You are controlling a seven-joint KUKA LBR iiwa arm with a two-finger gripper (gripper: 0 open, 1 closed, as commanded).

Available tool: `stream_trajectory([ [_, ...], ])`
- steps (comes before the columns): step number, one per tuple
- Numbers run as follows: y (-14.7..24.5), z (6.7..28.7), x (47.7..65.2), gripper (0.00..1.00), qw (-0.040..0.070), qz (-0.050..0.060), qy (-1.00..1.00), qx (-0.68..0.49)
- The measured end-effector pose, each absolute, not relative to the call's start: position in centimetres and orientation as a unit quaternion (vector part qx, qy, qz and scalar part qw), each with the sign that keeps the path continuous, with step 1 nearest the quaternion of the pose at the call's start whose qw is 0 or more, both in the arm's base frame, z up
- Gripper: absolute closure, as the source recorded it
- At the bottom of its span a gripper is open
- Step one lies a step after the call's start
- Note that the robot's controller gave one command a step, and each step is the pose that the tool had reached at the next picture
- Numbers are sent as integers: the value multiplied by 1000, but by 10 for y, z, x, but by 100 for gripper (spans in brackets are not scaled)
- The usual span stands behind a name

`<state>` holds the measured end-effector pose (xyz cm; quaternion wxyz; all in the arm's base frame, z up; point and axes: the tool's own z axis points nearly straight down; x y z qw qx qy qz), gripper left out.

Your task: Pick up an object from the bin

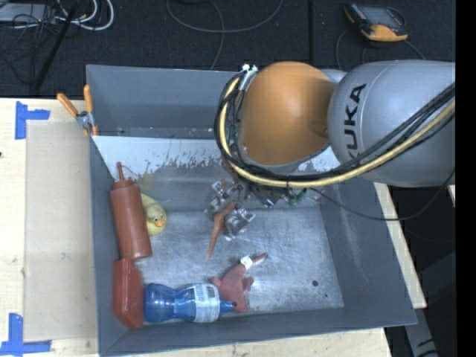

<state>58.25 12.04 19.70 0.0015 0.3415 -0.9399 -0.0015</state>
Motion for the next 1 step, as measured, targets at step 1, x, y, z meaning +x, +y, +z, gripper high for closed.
stream_trajectory([
  [1,128,245,581,100,1,0,-941,338],
])
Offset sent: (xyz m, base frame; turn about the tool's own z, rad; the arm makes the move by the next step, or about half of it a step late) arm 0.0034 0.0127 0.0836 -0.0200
